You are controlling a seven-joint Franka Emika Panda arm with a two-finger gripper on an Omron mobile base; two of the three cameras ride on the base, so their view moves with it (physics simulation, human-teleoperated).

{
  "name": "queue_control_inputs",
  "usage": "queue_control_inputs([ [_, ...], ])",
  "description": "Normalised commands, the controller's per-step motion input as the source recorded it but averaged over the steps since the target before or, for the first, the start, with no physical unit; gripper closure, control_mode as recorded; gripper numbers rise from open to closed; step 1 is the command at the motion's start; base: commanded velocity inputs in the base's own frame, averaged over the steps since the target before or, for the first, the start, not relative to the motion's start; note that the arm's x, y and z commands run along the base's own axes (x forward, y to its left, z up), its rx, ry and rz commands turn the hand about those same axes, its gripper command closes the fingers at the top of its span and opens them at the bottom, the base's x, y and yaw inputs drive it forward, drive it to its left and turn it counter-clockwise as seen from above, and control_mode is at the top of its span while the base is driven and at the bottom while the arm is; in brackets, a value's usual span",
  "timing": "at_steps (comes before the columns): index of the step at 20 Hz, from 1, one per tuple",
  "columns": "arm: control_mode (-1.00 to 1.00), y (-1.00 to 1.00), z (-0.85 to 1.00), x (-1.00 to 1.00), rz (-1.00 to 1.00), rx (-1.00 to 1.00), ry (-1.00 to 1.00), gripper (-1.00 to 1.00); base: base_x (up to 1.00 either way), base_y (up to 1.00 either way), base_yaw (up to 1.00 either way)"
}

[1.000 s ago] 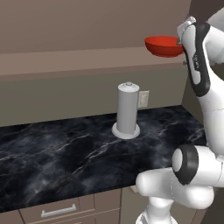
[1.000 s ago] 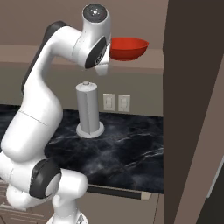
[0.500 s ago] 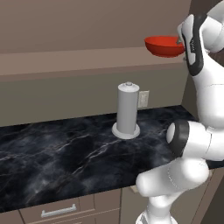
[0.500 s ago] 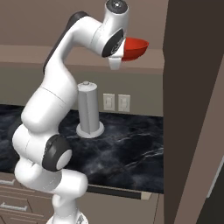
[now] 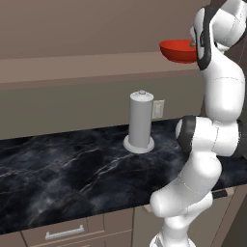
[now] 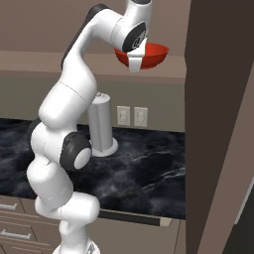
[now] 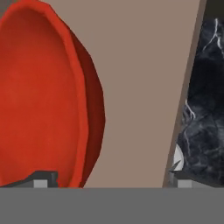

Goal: Pick up the bowls from the cabinet and place each bowl in front of a stool on the dining counter.

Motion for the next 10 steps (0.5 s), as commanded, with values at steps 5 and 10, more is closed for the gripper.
queue_control_inputs([
  [5, -1.00, -0.07, 0.00, 0.32, 0.00, 0.00, 0.09, -1.00, 0.00, 0.00, 0.00],
  [10, -1.00, -0.12, -0.09, 0.18, 0.00, 0.00, 0.06, -1.00, 0.00, 0.00, 0.00],
])
